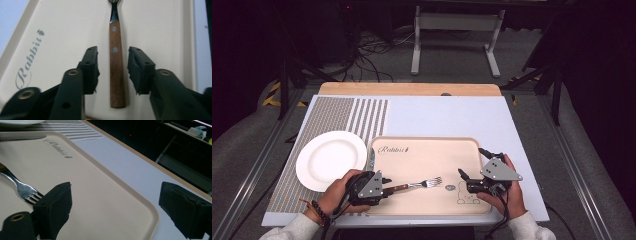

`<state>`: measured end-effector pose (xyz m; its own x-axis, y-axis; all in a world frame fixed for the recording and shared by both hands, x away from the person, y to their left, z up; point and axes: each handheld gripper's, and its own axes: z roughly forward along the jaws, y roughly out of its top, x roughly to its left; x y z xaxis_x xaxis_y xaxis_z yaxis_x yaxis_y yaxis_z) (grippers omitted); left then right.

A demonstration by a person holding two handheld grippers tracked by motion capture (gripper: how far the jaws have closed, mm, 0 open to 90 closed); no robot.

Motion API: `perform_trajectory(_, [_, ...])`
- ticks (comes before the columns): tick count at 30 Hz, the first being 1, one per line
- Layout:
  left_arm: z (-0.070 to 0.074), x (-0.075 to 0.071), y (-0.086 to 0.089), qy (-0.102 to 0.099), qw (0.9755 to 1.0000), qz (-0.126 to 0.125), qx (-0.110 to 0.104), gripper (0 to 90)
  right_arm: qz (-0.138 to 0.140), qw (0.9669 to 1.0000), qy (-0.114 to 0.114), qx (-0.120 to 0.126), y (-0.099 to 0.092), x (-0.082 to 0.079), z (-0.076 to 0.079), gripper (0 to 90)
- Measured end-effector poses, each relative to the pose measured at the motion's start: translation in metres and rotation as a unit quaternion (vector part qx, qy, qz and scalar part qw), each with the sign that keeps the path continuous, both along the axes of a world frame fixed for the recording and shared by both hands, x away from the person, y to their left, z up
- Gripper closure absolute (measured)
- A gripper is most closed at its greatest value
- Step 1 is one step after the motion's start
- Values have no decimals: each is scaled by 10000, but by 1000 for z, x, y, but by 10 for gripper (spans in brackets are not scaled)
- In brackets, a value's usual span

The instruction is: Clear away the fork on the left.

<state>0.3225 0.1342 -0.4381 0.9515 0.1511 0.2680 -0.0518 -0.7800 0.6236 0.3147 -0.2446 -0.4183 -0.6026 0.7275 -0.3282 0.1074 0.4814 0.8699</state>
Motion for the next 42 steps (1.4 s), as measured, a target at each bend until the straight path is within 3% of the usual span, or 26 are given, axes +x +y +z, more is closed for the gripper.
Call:
perform_trajectory(2, [4,4,-4,60,9999,-124,-33,732,-35,10000,6,9,-2,-3,0,126])
perform_trajectory(4, [5,6,-8,118,9996,-223,-127,693,-76,10000,33,21,-4,-6,-1,126])
perform_trajectory(9, [7,9,-23,119,9964,-839,4,900,-176,9998,72,11,-9,-14,-3,127])
perform_trajectory(16, [5,16,-51,84,9929,-1151,285,900,-286,9995,142,-18,-12,-20,-5,127])
perform_trajectory(24, [-2,27,-83,7,9858,-1469,810,900,-270,9993,233,-119,-11,-23,-9,132])
perform_trajectory(27, [-8,29,-91,-15,9847,-1494,901,900,-269,9992,236,-167,-11,-23,-11,132])
perform_trajectory(34, [-7,34,-95,-179,9870,-1256,987,900,-253,9991,264,-207,-11,-23,-12,133])
perform_trajectory(39, [-4,41,-94,-323,9851,-1095,1288,900,-215,9989,314,-260,-8,-22,-15,133])
perform_trajectory(42, [-3,47,-90,-299,9859,-915,1372,900,-154,9988,325,-334,-4,-22,-16,133])
